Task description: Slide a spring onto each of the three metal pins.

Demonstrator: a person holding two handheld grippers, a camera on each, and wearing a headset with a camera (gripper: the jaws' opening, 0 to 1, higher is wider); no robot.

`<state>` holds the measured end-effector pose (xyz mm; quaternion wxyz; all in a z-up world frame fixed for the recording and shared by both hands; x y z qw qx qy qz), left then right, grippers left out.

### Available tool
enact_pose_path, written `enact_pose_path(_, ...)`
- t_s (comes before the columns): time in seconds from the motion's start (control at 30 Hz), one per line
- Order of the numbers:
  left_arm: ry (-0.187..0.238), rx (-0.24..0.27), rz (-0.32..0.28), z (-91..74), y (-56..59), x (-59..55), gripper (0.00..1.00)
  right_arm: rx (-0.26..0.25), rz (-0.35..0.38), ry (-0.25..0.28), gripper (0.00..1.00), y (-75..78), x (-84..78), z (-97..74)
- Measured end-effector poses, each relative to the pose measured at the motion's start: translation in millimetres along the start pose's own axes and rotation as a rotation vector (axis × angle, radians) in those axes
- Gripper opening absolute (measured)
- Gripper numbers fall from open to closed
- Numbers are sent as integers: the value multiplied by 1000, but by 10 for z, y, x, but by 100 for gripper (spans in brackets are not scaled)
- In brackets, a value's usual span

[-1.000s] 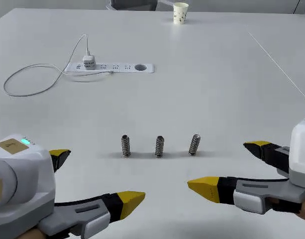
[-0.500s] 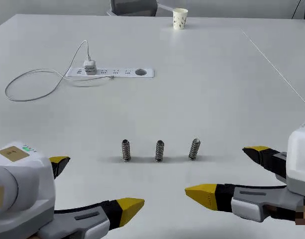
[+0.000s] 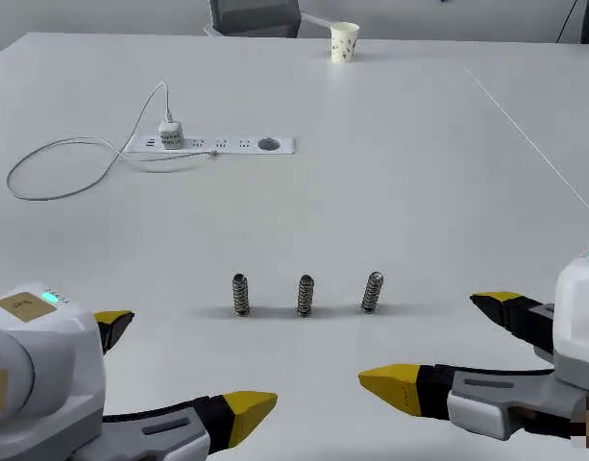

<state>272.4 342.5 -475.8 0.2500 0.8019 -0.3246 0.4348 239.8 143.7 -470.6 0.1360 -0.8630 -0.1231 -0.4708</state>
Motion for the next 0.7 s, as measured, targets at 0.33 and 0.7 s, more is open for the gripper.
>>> enact_pose_path(0.33, -1, 2, -3, -8, 0, -11, 98, 12, -6, -5, 98, -39, -18, 4)
enact_pose_path(0.7, 1, 5, -6, -13, 1, -14, 98, 5, 6, -5, 97, -29, -40, 2)
Point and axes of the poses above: the centre of the closed fingertips' face, and the gripper's own axes: z roughly forward along the fingers, y roughly to its right, x roughly out of its top, the point moved 2 cm from there along -z, roughly backward along the fingers, and after that the axes turned 3 degrees about -x, right-handed, at the moved point
